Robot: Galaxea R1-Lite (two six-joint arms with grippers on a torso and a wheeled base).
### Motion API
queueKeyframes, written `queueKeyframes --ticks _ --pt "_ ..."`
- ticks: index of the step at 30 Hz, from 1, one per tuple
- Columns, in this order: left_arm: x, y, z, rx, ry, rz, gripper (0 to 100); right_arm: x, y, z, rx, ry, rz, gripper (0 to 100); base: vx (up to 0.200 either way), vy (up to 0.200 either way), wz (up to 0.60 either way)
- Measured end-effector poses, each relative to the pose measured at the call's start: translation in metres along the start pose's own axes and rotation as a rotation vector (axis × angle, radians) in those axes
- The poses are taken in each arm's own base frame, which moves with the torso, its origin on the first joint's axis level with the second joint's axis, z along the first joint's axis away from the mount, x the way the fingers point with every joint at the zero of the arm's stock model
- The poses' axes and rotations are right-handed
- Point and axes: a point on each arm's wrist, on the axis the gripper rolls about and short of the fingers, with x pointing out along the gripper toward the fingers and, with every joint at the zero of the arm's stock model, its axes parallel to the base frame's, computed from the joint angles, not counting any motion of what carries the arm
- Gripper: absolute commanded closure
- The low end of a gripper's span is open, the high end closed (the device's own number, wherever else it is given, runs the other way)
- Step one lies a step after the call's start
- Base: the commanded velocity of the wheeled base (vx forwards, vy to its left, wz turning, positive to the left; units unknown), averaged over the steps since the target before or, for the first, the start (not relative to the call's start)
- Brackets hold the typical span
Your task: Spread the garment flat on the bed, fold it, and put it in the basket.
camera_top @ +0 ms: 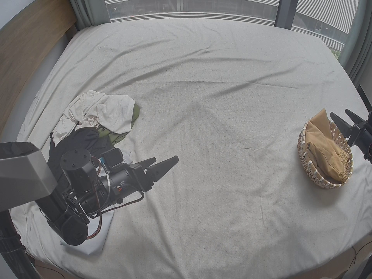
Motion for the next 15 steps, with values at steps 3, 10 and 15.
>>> queueKeyframes --ticks 3,10,15 --pt "0.000 -0.001 0.001 0.001 -0.003 -0.002 0 0.005 0.016 -0.005 0.020 0.014 0.066 0 0.000 0.000 0.00" --pt "-0.003 -0.006 0.009 0.000 -0.028 -0.013 0 0.014 0.063 -0.032 0.069 0.083 0.210 0 0.000 0.000 0.00" --pt "-0.016 -0.022 0.028 0.018 -0.094 -0.039 0 0.008 0.082 -0.045 0.056 0.081 0.264 0 0.000 0.000 0.00"
